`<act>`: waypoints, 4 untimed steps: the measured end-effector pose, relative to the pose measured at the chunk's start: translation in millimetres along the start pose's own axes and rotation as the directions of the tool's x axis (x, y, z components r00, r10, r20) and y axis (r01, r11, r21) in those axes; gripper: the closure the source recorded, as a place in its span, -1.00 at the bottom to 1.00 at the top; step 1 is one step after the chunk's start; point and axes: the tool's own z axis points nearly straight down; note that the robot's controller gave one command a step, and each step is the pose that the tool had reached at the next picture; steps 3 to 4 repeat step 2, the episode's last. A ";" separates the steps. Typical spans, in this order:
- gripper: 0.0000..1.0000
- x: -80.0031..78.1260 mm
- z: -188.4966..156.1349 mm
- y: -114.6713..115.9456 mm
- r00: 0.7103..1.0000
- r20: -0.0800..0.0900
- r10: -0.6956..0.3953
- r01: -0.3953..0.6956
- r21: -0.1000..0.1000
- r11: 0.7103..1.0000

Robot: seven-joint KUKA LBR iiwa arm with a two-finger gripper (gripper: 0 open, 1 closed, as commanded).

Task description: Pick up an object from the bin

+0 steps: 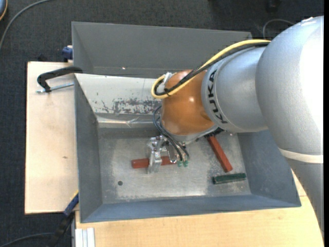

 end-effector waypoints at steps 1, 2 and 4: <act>1.00 13.0 -51.5 -15.8 0.993 0.006 -0.116 0.116 0.001 0.993; 1.00 10.8 -151.4 -17.4 0.985 0.012 -0.173 0.173 0.002 0.985; 1.00 10.8 -151.4 -17.4 0.985 0.012 -0.173 0.173 0.002 0.985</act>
Offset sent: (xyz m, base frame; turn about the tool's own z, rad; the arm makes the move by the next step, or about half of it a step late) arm -0.0134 -0.0173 0.0485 -0.1167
